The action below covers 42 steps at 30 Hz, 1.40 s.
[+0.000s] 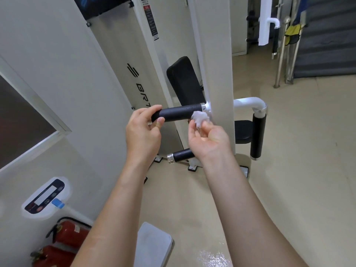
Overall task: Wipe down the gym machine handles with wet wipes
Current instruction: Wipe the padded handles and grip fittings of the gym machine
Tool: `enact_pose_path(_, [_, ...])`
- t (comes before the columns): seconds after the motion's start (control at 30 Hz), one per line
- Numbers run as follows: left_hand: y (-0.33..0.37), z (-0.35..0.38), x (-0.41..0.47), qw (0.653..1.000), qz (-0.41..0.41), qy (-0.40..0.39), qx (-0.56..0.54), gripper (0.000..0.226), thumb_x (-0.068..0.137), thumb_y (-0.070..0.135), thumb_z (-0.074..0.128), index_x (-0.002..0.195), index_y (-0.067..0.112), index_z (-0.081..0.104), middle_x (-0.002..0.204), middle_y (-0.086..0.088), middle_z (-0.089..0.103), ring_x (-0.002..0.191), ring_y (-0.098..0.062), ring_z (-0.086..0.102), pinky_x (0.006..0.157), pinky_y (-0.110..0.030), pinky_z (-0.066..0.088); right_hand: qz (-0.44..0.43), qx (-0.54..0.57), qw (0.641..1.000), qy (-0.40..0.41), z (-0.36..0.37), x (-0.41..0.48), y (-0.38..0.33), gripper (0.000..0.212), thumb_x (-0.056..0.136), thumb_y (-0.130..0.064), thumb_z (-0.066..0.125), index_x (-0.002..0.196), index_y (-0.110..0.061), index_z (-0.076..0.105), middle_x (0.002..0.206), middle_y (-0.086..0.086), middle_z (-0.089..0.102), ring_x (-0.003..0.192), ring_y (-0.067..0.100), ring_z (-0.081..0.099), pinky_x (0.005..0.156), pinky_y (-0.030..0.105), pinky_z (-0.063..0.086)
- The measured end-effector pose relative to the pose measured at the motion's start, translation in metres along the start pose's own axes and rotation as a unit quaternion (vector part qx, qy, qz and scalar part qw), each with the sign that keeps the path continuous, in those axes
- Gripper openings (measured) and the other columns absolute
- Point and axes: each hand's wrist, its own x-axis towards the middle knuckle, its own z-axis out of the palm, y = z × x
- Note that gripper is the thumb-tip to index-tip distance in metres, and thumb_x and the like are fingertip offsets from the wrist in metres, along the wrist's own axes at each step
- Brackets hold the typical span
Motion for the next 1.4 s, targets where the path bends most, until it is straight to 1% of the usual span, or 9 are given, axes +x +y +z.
enact_pose_path(0.23, [0.001, -0.001, 0.0, 1.0, -0.023, 0.016, -0.003, 0.029, 0.09, 0.012, 0.061, 0.116, 0.024, 0.066, 0.111, 0.005, 0.057, 0.088, -0.005, 0.052, 0.078, -0.007, 0.038, -0.014, -0.018, 1.0, 0.014, -0.019, 0.002, 0.005, 0.016, 0.094, 0.007, 0.046, 0.085, 0.002, 0.057, 0.092, 0.011, 0.059, 0.095, 0.018, 0.061, 0.093, 0.025, 0.05])
enact_pose_path(0.33, [0.002, -0.002, 0.001, 0.999, -0.03, 0.012, 0.0, 0.029, 0.09, 0.012, 0.061, 0.115, 0.025, 0.066, 0.111, 0.006, 0.058, 0.084, 0.003, 0.052, 0.076, -0.001, 0.036, 0.019, 0.029, 0.999, -0.003, -0.004, 0.008, 0.005, 0.018, 0.09, 0.011, 0.048, 0.101, 0.001, 0.058, 0.088, 0.009, 0.058, 0.076, 0.013, 0.057, 0.074, 0.02, 0.052])
enact_pose_path(0.53, [0.005, 0.001, 0.001, 0.999, -0.034, 0.017, -0.001, 0.029, 0.088, 0.009, 0.063, 0.113, 0.025, 0.067, 0.11, 0.003, 0.058, 0.078, 0.018, 0.049, 0.068, 0.005, 0.032, 0.047, -0.02, 0.998, 0.03, -0.001, 0.002, -0.005, 0.034, 0.092, 0.004, 0.049, 0.12, -0.012, 0.06, 0.09, 0.006, 0.058, 0.09, 0.013, 0.058, 0.055, 0.015, 0.038])
enact_pose_path(0.67, [0.005, 0.004, -0.001, 0.999, -0.029, 0.03, 0.001, 0.029, 0.089, 0.009, 0.062, 0.113, 0.024, 0.067, 0.109, 0.006, 0.057, 0.082, 0.019, 0.049, 0.07, 0.003, 0.035, 0.004, -0.062, 0.997, -0.036, -0.005, -0.019, -0.008, 0.029, 0.091, 0.006, 0.049, 0.098, -0.017, 0.067, 0.096, 0.005, 0.061, 0.08, 0.01, 0.053, 0.052, 0.012, 0.042])
enact_pose_path(0.87, [0.004, 0.012, 0.003, 0.996, -0.044, 0.061, 0.055, 0.032, 0.089, 0.012, 0.061, 0.118, 0.026, 0.065, 0.125, 0.001, 0.058, 0.114, -0.013, 0.05, 0.099, -0.022, 0.038, -0.054, -0.188, 0.962, -0.191, 0.005, -0.041, -0.034, 0.03, 0.084, 0.01, 0.055, 0.094, -0.015, 0.068, 0.096, 0.006, 0.068, 0.075, 0.011, 0.061, 0.056, 0.012, 0.047])
enact_pose_path(1.0, [0.033, 0.014, -0.013, 0.99, 0.003, 0.128, 0.065, 0.022, 0.088, 0.014, 0.063, 0.104, 0.026, 0.071, 0.115, 0.0, 0.062, 0.109, -0.02, 0.052, 0.092, -0.009, 0.031, -0.071, -0.316, 0.934, -0.149, -0.015, -0.028, -0.052, 0.012, 0.08, -0.001, 0.065, 0.084, -0.011, 0.069, 0.073, 0.004, 0.066, 0.055, 0.007, 0.059, 0.047, 0.013, 0.043])
enact_pose_path(1.2, [0.086, 0.019, -0.064, 0.994, 0.097, 0.037, -0.044, 0.028, 0.085, 0.03, 0.063, 0.108, 0.015, 0.07, 0.103, 0.0, 0.065, 0.097, -0.016, 0.063, 0.082, -0.022, 0.049, -0.115, -0.511, 0.811, -0.26, -0.016, -0.019, -0.074, 0.008, 0.082, -0.009, 0.067, 0.074, -0.008, 0.07, 0.066, 0.006, 0.07, 0.057, 0.013, 0.06, 0.055, 0.02, 0.045])
enact_pose_path(1.3, [0.093, 0.023, -0.08, 0.984, -0.043, 0.09, -0.147, 0.015, 0.083, 0.03, 0.071, 0.095, 0.023, 0.077, 0.083, -0.002, 0.071, 0.077, -0.01, 0.068, 0.069, -0.02, 0.053, -0.119, -0.628, 0.671, -0.375, -0.009, -0.024, -0.081, 0.012, 0.086, -0.017, 0.065, 0.081, -0.012, 0.075, 0.066, -0.002, 0.07, 0.058, 0.005, 0.059, 0.057, 0.013, 0.045])
enact_pose_path(1.4, [0.092, 0.015, -0.091, 0.922, -0.199, 0.103, -0.314, 0.022, 0.078, 0.023, 0.072, 0.063, 0.008, 0.072, 0.052, -0.009, 0.057, 0.051, -0.013, 0.052, 0.052, -0.018, 0.045, -0.13, -0.723, 0.513, -0.444, -0.008, -0.026, -0.093, 0.015, 0.087, -0.032, 0.06, 0.087, -0.027, 0.074, 0.073, -0.009, 0.071, 0.068, 0.003, 0.063, 0.065, 0.015, 0.048])
